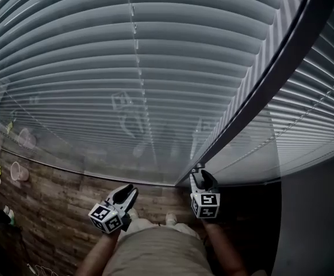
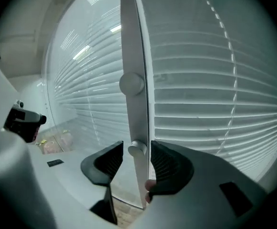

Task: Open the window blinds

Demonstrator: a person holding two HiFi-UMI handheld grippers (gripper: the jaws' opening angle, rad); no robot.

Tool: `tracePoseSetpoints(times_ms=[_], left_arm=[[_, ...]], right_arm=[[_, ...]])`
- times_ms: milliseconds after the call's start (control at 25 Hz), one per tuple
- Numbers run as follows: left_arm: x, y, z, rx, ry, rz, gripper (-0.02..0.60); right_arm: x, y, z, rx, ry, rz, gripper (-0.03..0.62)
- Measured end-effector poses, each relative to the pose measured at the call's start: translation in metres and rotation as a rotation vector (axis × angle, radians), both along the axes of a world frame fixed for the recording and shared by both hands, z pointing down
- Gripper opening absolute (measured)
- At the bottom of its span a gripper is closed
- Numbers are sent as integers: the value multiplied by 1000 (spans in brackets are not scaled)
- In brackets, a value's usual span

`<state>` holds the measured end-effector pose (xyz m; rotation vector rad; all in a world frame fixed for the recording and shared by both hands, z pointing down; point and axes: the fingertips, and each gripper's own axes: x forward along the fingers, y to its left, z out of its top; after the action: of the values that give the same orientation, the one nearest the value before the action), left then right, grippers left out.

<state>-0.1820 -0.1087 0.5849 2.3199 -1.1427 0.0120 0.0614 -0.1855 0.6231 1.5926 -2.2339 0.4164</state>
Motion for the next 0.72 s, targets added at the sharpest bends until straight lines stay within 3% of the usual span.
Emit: tracePoseSetpoints(times_ms=[120, 200, 320, 520, 720], left_arm=[[-1, 3, 0, -2, -6, -4, 106], [-4, 5, 0, -2, -2, -13, 106], [-9, 6, -2, -2, -2, -28, 106], [-6, 11, 0, -13, -6, -16, 106], [3, 13, 0, -18, 3, -8, 106]], right_arm=[[-3, -2, 2, -16, -14, 11, 181], [-3, -2, 6, -29, -14, 25, 130], [-3, -2, 7, -32, -24, 35, 120], [2, -1, 8, -115, -247, 70, 111], [5, -2, 7, -197, -397, 82, 106]])
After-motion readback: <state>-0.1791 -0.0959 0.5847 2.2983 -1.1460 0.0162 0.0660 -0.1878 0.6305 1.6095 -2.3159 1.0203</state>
